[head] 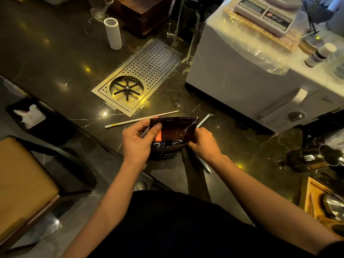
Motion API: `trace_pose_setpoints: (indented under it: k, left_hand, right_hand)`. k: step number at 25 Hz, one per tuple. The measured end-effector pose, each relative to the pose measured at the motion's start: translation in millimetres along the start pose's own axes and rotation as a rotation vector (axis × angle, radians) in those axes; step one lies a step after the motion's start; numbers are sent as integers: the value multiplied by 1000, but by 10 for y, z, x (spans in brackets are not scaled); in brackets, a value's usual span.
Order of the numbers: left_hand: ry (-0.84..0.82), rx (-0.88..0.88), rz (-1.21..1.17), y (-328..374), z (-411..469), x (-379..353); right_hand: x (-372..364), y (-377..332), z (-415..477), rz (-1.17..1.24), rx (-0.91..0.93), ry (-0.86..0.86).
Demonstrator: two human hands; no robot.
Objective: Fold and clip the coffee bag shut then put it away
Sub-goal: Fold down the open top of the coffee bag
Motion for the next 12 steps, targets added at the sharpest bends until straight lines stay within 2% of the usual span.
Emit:
trace_pose_setpoints:
  k: [8,12]
  left_hand:
    - [14,7,-6,-40,67,12]
    - [-3,-4,-3,-70,72,-24]
  right_hand:
    - [-46,43,129,-142,26,-74]
    - [83,84,77,-103,16,-13]
Point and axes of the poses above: each hand's wrist, its own z-axis towards the middle knuckle, its own x-axis out of the back of the hand, y = z × x, the point moved 6 cm from there along z, towards the middle knuckle, and after that the axes turned 5 degrees about -z, right-handed, at the moved point
